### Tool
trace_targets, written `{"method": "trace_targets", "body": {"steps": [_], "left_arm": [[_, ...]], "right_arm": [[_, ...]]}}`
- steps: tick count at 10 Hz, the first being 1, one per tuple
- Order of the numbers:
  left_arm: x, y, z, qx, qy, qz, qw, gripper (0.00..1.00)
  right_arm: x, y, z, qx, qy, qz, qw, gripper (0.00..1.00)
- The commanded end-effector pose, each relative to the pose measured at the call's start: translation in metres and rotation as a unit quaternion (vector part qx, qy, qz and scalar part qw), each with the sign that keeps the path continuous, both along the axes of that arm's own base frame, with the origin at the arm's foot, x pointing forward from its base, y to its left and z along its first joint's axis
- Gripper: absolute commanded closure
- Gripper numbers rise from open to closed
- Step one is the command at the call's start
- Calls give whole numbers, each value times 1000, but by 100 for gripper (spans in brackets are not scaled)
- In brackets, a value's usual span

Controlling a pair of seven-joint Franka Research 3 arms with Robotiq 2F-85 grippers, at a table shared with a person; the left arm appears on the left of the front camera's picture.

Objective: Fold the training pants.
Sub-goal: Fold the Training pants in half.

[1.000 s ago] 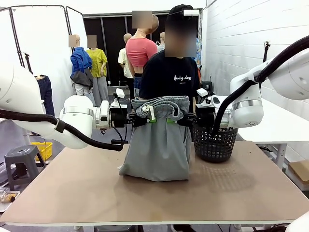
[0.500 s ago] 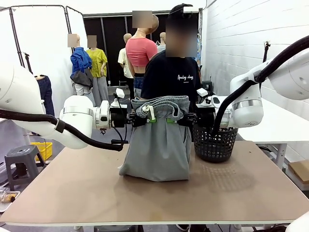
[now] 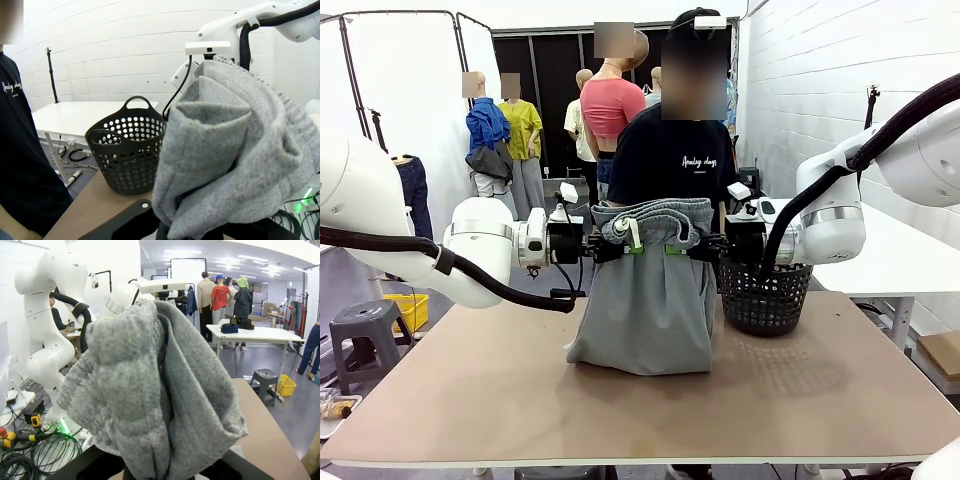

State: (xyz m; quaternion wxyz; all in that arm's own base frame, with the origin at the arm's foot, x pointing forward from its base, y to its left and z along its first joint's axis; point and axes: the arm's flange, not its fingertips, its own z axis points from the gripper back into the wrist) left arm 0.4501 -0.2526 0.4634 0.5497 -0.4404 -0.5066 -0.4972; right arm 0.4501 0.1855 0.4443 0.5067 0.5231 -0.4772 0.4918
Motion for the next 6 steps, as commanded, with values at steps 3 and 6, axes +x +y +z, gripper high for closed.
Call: {"method": "trace_targets", "body": {"steps": [3,6], "left_arm": [[-1,-1,2,-7,-7,3,1000,100],[-1,-1,2,-7,-7,3,1000,100]], "right_arm": [[-2,0,3,3,-1,-2,1000,100],[-2,0,3,3,-1,-2,1000,100]]}}
